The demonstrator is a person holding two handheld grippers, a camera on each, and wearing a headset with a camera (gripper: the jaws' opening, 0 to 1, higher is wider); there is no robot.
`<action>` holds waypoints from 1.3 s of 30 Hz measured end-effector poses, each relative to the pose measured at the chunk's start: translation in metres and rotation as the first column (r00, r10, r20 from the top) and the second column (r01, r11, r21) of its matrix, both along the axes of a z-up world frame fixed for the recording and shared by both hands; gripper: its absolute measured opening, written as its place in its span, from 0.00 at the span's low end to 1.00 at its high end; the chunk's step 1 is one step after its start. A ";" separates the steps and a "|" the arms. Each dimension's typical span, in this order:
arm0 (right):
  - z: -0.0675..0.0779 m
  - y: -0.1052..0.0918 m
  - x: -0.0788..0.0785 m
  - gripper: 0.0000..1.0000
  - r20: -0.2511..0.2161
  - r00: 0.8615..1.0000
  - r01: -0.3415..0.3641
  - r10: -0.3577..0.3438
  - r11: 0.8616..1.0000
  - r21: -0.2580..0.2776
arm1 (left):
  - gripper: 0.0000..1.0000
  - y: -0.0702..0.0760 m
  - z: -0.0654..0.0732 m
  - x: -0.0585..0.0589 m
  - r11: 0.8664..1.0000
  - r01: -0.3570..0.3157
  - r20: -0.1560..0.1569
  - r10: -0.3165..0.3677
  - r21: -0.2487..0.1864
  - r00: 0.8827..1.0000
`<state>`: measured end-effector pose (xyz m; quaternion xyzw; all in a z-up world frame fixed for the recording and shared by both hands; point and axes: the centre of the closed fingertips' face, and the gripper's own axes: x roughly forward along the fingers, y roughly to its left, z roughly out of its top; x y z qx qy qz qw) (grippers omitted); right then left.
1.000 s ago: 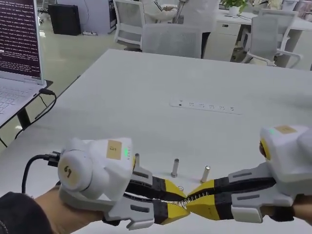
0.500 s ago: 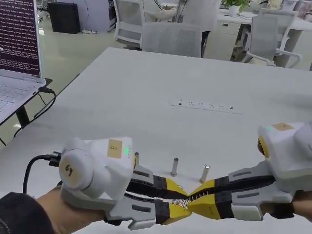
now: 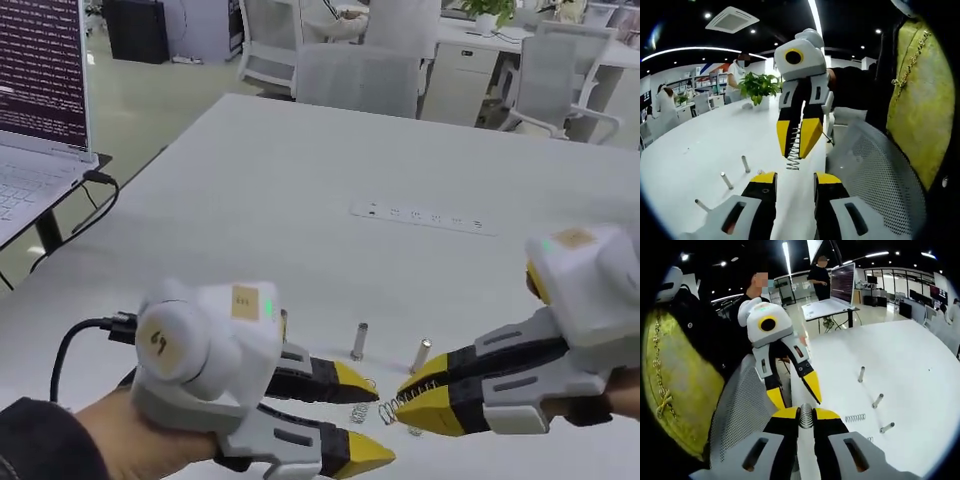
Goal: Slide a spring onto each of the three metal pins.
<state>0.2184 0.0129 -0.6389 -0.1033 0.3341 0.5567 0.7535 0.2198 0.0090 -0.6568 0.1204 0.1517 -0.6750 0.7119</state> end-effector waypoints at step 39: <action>0.022 -0.017 0.039 0.08 0.089 0.994 -0.051 0.065 0.987 -0.149 | 0.78 0.093 0.009 0.041 0.920 -0.391 -0.093 0.387 -0.024 0.917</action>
